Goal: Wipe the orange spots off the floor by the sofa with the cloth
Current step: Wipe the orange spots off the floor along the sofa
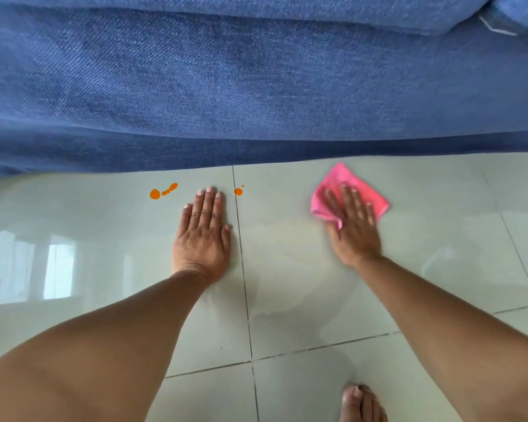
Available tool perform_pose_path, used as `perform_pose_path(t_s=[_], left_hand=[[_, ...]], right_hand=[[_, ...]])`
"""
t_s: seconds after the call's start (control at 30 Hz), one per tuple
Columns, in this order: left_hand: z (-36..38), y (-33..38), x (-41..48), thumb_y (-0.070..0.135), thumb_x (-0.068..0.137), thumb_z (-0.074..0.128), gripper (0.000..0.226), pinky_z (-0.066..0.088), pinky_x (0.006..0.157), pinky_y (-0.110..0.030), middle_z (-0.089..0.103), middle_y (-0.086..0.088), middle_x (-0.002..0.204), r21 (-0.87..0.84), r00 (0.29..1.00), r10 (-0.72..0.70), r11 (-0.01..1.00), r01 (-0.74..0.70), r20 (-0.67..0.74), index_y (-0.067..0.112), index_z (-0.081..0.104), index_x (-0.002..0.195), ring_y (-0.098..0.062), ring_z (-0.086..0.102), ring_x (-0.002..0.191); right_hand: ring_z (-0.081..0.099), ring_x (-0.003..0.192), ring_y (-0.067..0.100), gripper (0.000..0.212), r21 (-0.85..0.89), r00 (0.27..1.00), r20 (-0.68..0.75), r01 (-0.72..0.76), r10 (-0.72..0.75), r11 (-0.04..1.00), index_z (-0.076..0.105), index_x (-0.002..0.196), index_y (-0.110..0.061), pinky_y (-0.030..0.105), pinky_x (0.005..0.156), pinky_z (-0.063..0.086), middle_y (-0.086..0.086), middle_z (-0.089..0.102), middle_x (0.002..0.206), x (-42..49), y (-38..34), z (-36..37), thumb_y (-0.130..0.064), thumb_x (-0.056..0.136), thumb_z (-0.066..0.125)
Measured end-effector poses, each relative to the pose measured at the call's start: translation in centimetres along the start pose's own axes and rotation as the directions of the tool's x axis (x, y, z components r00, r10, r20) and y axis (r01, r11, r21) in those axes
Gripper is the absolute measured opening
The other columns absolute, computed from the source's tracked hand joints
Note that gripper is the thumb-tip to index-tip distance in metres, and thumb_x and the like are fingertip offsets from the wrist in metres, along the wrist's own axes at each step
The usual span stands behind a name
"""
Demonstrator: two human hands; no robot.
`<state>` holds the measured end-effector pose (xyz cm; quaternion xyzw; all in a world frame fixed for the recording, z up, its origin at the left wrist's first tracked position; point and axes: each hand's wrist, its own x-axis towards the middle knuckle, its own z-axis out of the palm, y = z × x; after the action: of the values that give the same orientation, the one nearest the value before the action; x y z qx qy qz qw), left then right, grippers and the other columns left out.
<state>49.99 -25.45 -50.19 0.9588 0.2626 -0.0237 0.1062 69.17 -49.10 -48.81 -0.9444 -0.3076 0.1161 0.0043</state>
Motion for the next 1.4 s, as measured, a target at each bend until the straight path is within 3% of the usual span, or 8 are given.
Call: perform_pose_path(t_s=[0.13,0.43,0.53,0.67,0.97,1.07,1.23,1.4], left_hand=[[0.0,0.0,0.1,0.035,0.098,0.013,0.065,-0.002,0.123,-0.038,-0.001,-0.002,0.166,0.009,1.000,0.000,1.000,0.000,0.000,0.013,0.003,0.158,-0.017,-0.006,0.152],[0.1,-0.1,0.1,0.036,0.097,0.015,0.065,0.000,0.123,-0.038,0.002,-0.003,0.166,0.005,1.000,0.005,1.000,-0.005,-0.005,0.014,0.006,0.158,-0.017,-0.002,0.152],[0.1,-0.1,0.0,0.035,0.098,0.015,0.065,0.000,0.123,-0.039,0.001,-0.002,0.166,0.005,1.000,0.003,1.000,-0.003,-0.007,0.014,0.005,0.158,-0.017,-0.003,0.152],[0.2,-0.1,0.1,0.035,0.098,0.016,0.065,0.000,0.123,-0.039,0.000,-0.002,0.166,0.013,1.000,0.002,1.000,-0.002,-0.002,0.014,0.004,0.158,-0.017,-0.004,0.152],[-0.1,-0.2,0.0,0.036,0.096,0.013,0.066,-0.002,0.123,-0.038,0.001,-0.003,0.166,0.003,1.000,0.012,1.000,-0.012,0.013,0.013,0.005,0.157,-0.018,-0.002,0.152],[0.1,-0.1,0.0,0.036,0.097,0.012,0.065,-0.002,0.123,-0.038,-0.001,-0.002,0.166,0.008,1.000,0.010,1.000,-0.010,0.004,0.014,0.003,0.157,-0.017,-0.005,0.152],[0.1,-0.1,0.1,0.036,0.098,0.011,0.065,-0.003,0.123,-0.038,-0.005,-0.002,0.165,0.012,1.000,0.006,1.000,-0.006,0.012,0.014,-0.001,0.157,-0.018,-0.008,0.152],[-0.9,-1.1,-0.7,0.028,0.095,0.026,0.062,0.008,0.123,-0.042,0.025,-0.009,0.162,-0.068,0.999,0.035,0.997,-0.036,-0.013,0.010,0.027,0.154,-0.025,0.018,0.151]], right_hand=[[-0.008,0.151,0.026,0.061,0.084,0.956,0.000,-0.293,0.294,0.953,-0.001,0.155,-0.031,0.049,0.120,-0.005,0.006,-0.006,0.165,4.4,-4.2,-0.3,-0.045,0.098,0.016],[0.003,0.151,0.025,0.061,-0.065,0.909,0.033,0.417,-0.415,0.907,0.013,0.154,-0.034,0.051,0.121,0.007,0.003,0.007,0.164,-3.2,-4.6,1.4,-0.042,0.094,0.024],[0.000,0.151,0.023,0.062,-0.022,1.000,-0.010,0.027,-0.027,0.999,0.004,0.153,-0.037,0.051,0.121,0.005,0.002,0.002,0.164,-1.6,0.2,0.8,-0.047,0.092,0.009],[-0.007,0.151,0.025,0.072,0.113,0.943,-0.012,-0.330,0.333,0.937,0.000,0.155,-0.031,0.050,0.120,-0.004,0.005,-0.004,0.165,2.5,-4.2,0.1,-0.051,0.085,0.001],[0.004,0.151,0.027,0.060,-0.054,0.897,0.053,0.441,-0.439,0.896,0.012,0.154,-0.036,0.050,0.120,0.006,0.003,0.009,0.164,-5.4,-4.4,1.6,-0.048,0.096,0.020],[0.003,0.150,0.025,0.060,-0.030,0.997,-0.010,0.070,-0.070,0.997,0.006,0.153,-0.036,0.053,0.120,0.010,0.004,0.008,0.164,-4.4,1.6,0.9,-0.047,0.094,0.013],[-0.007,0.151,0.026,0.064,0.124,0.929,0.000,-0.367,0.370,0.922,-0.002,0.155,-0.030,0.050,0.121,-0.003,0.006,-0.004,0.165,2.0,-2.7,-0.1,-0.047,0.094,0.007],[0.004,0.151,0.025,0.065,0.030,0.992,-0.004,0.125,-0.125,0.992,0.013,0.154,-0.031,0.049,0.120,0.001,0.002,0.007,0.164,1.2,-12.0,0.9,-0.047,0.091,0.009]])
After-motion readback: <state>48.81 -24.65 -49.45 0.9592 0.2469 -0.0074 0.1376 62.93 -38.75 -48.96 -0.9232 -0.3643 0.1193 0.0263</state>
